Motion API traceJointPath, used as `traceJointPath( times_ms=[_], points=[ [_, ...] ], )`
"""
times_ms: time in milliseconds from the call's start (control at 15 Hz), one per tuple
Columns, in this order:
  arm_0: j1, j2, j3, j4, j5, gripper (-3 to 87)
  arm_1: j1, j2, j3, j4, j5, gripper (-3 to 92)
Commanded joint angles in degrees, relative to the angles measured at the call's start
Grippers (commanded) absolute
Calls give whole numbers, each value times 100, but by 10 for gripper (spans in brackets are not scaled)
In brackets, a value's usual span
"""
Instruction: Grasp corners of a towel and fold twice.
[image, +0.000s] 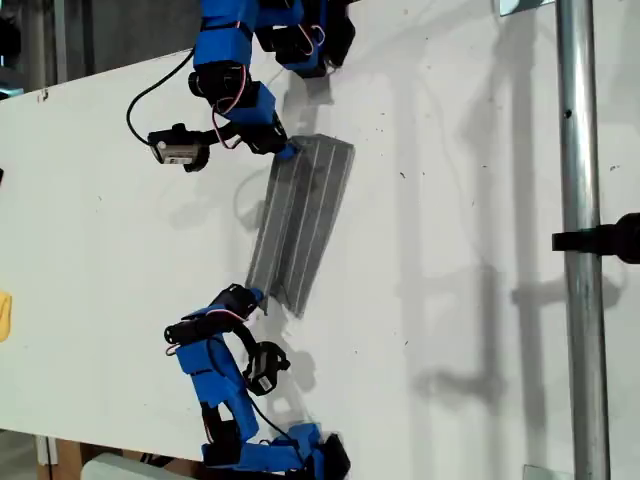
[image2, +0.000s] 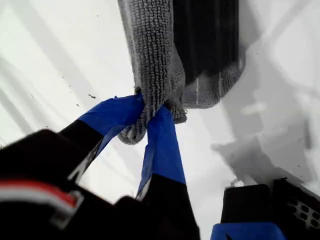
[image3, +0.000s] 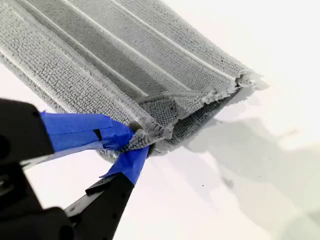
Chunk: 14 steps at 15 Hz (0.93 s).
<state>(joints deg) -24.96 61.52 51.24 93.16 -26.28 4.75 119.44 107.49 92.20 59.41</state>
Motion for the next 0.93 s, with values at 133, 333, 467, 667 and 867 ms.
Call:
traceJointPath(
  times_ms=[133, 333, 467, 667, 867],
  points=[
    [308, 114, 0, 53, -237, -28, -817, 360, 1090, -712, 791, -3],
    [853, -316, 35, -35, -694, -27, -1459, 844, 2241, -1600, 1529, -3],
    [1046, -686, -9, -105, -976, -22, -1714, 976, 2769, -2241, 1793, -3],
    [896, -967, 44, -211, -1011, -4, -1705, 914, 3252, -2865, 1819, -3],
    [352, -1099, 35, -211, -817, 18, -1450, 905, 3586, -3217, 1705, -3]
  ],
)
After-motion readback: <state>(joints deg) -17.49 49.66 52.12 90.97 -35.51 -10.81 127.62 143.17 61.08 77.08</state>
